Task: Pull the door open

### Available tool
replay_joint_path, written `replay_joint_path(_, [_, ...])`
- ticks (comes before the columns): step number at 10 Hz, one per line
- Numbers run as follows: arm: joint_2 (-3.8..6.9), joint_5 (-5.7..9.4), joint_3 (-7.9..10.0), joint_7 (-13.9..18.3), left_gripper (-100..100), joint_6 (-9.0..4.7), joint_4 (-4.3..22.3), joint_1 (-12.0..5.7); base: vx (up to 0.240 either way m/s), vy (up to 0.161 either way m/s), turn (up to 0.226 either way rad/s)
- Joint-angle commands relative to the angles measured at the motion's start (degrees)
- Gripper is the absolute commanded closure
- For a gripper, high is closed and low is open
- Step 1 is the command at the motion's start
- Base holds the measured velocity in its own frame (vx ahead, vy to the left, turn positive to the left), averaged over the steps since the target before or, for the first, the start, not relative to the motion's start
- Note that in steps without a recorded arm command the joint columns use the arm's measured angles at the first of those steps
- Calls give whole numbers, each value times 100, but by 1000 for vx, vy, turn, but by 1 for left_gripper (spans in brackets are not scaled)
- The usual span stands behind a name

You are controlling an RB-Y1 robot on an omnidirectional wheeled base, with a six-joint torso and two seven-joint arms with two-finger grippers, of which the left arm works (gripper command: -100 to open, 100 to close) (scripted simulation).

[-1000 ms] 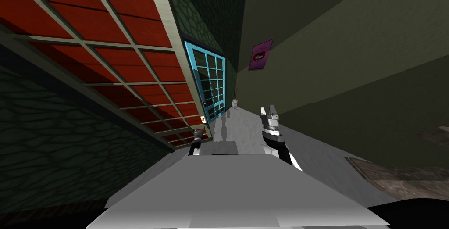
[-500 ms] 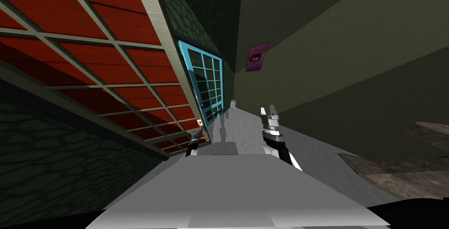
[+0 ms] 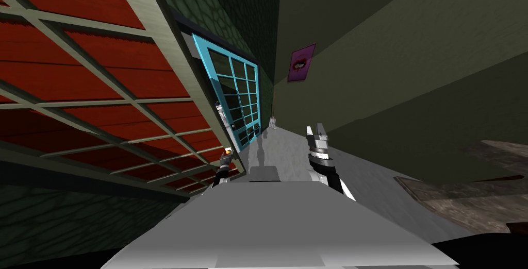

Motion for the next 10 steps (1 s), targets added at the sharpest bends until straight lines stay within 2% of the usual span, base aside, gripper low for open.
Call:
replay_joint_path(1, [0, 0, 0, 0, -100, 0, 0, 0, 74, 30, -18])
replay_joint_path(2, [0, 0, 0, 0, 100, 0, 0, 0, -16, -4, 16])
replay_joint_path(7, [0, 0, 0, 0, 100, 0, 0, 0, -11, -3, 1])
replay_joint_path(8, [72, -59, -97, 125, 100, -24, -12, 47, -116, 18, -81])
replay_joint_path(10, [139, -120, -198, 252, 100, -62, -34, 89, -198, 30, -100])
